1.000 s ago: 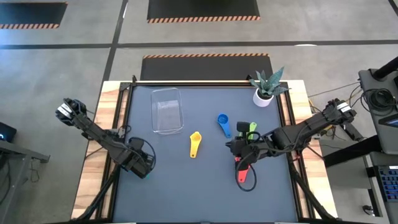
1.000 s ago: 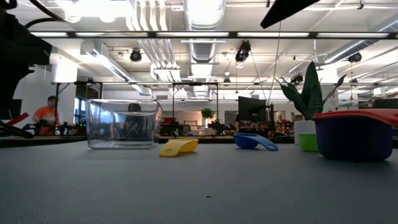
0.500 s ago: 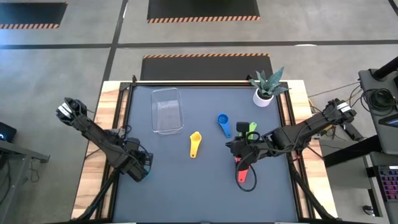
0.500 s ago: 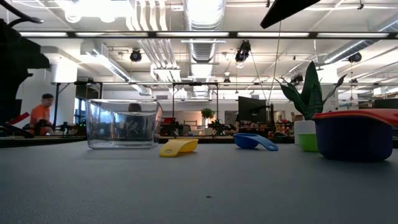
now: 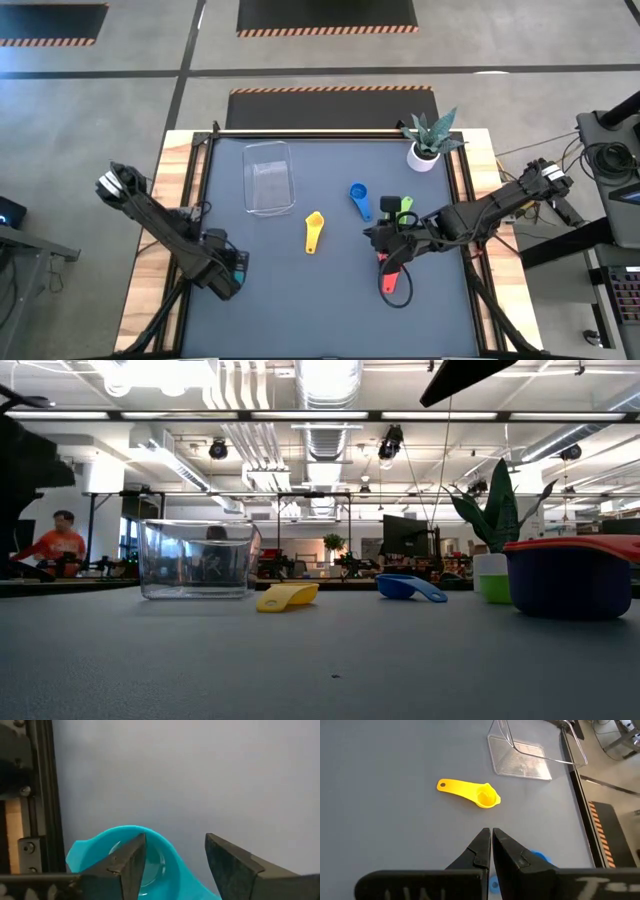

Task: Nest measuring cups in basket
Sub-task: Stack the light blue measuring cup on top of the red measuring cup

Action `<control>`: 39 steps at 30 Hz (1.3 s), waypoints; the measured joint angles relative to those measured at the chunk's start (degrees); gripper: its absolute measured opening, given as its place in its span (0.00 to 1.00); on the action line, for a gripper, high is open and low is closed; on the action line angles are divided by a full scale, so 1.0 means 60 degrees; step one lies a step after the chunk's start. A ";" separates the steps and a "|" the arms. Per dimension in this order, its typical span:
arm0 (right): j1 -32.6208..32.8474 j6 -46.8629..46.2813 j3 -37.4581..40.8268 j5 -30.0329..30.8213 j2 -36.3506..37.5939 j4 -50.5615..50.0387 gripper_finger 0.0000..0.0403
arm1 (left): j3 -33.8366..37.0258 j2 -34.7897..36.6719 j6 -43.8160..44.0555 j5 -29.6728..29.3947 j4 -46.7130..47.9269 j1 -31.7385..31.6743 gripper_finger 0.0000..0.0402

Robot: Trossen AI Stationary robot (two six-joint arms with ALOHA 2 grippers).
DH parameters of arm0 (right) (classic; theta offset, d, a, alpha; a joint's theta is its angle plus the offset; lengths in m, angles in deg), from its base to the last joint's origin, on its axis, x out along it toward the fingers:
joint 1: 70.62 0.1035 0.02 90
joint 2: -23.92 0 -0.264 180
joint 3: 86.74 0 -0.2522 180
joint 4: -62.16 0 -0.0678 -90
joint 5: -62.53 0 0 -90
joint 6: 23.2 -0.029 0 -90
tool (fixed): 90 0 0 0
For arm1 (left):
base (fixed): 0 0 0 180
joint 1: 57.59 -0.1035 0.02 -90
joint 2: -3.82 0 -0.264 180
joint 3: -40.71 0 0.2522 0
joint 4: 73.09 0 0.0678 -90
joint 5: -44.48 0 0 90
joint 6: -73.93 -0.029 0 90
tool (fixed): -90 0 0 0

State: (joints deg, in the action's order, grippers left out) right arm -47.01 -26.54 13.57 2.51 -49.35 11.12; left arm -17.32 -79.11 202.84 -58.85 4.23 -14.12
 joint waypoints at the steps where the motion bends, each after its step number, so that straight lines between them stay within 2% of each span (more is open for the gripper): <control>1: 0.0000 0.0034 0.0000 0.0000 0.0003 0.0001 0.02 | -0.0011 -0.0156 0.0001 0.0104 -0.0017 0.0000 0.45; 5: 0.0000 0.0059 0.0000 0.0000 0.0003 0.0001 0.02 | -0.0122 -0.0755 0.0007 0.0694 -0.0101 0.0000 0.41; 9: 0.0000 0.0059 0.0000 0.0000 0.0003 0.0006 0.02 | -0.0484 -0.1137 -0.0215 0.0742 -0.0093 0.0000 0.35; 22: 0.0000 0.0056 0.0000 0.0000 0.0003 0.0015 0.02 | -0.0816 -0.1726 -0.0438 0.0908 0.0017 0.0004 0.04; 31: 0.0000 0.0059 0.0000 0.0000 0.0001 0.0015 0.02 | -0.1060 -0.1718 -0.0716 0.0876 0.0144 0.0004 0.02; 39: 0.0000 -0.0071 0.0000 -0.0001 0.0140 -0.0389 0.02 | -0.2294 -0.1747 -0.1536 0.0405 0.1355 0.0004 0.01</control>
State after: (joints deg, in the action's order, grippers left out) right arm -47.01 -26.97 13.57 2.50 -48.51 8.78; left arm -31.09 -89.59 193.62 -56.42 12.36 -14.10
